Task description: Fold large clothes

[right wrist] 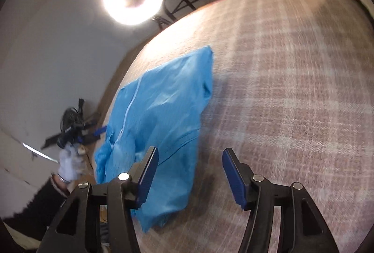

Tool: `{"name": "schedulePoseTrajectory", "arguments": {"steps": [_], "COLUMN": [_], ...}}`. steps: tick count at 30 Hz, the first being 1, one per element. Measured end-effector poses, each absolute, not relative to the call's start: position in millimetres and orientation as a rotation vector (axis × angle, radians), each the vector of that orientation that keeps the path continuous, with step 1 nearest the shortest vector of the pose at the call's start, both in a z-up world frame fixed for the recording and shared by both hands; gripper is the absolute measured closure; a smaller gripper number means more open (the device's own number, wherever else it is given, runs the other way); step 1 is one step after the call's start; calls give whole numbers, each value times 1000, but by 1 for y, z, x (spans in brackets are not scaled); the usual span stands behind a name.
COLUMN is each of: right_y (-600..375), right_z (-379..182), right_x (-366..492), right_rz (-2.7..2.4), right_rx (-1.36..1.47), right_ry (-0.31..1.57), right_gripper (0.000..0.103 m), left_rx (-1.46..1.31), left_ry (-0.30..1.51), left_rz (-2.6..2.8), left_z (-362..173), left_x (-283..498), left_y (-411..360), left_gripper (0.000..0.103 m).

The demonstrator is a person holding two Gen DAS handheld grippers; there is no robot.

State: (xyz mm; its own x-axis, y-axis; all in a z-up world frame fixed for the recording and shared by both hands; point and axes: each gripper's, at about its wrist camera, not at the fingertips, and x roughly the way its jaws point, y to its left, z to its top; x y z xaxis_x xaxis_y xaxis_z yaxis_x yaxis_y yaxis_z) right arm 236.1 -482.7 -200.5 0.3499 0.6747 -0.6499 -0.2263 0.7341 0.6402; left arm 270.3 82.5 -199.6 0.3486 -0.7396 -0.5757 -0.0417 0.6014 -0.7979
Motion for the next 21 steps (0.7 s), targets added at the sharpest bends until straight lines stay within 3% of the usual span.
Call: {"name": "schedulePoseTrajectory", "arguments": {"steps": [14,16,21], "right_y": [-476,-466,-440], "right_z": [-229,-233,-229], "right_x": [273,278,280], "right_rz": [730,742,772], "right_rx": [706,687,662], "right_ry": [1117,1125,1131], "right_gripper": [58,64,66], "left_rx": [-815,-806,-793], "left_ry": [1183,1187,1192], "left_rz": [-637,-656,-672], "left_z": [-214,-213,-212], "left_x": [307,311,315], "left_y": [52,43,31], "left_gripper": [41,41,41]}}
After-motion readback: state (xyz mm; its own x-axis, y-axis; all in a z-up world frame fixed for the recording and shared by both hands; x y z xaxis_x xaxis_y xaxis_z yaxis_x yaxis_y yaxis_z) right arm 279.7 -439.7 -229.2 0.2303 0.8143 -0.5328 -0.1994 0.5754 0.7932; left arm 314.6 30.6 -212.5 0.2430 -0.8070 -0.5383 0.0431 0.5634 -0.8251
